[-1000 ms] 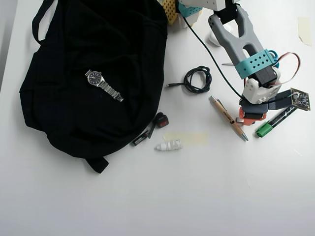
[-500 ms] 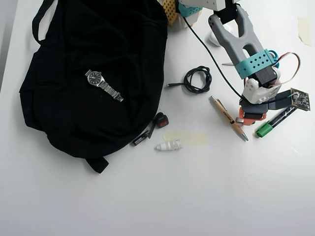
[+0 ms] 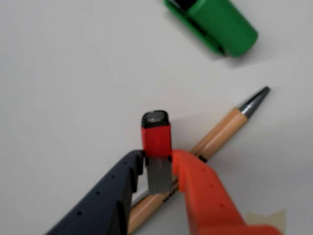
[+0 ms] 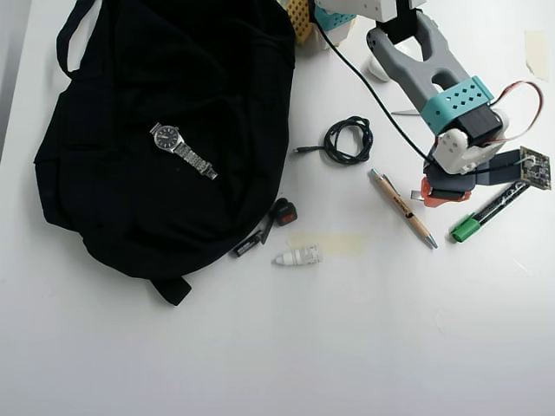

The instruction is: Put the usb stick into the black bag

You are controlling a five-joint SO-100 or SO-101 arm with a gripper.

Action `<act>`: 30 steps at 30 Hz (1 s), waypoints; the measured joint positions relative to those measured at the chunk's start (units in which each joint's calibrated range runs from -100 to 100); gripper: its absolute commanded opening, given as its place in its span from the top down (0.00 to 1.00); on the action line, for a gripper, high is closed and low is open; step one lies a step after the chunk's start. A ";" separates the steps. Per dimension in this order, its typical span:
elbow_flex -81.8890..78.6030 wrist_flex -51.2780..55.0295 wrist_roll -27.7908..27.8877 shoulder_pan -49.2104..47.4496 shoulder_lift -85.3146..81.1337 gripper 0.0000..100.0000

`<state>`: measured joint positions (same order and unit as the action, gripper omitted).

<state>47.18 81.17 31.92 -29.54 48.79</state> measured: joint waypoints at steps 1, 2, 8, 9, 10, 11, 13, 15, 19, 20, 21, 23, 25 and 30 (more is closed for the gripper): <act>1.19 1.53 0.00 -0.07 0.08 0.98; 2.56 3.07 0.00 -0.07 0.08 0.98; 12.54 11.25 -1.86 0.22 0.08 0.98; 14.51 12.19 -2.64 0.59 0.08 0.98; 16.47 13.21 -3.32 0.95 0.08 0.98; 18.52 14.32 -3.91 1.39 0.08 0.98; 22.53 16.45 -4.88 2.20 0.08 0.98; 25.34 16.96 -5.91 3.01 0.00 0.98; 28.24 17.30 -6.94 5.87 0.00 0.98; 28.92 17.30 -6.94 6.90 0.00 0.98; 29.78 17.30 -7.03 8.00 0.00 0.98; 31.48 17.30 -7.42 10.35 0.00 0.98; 33.19 17.38 -8.50 12.99 0.00 0.98; 36.26 17.38 -9.23 20.55 -0.08 0.98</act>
<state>83.45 98.55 22.69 -8.99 48.71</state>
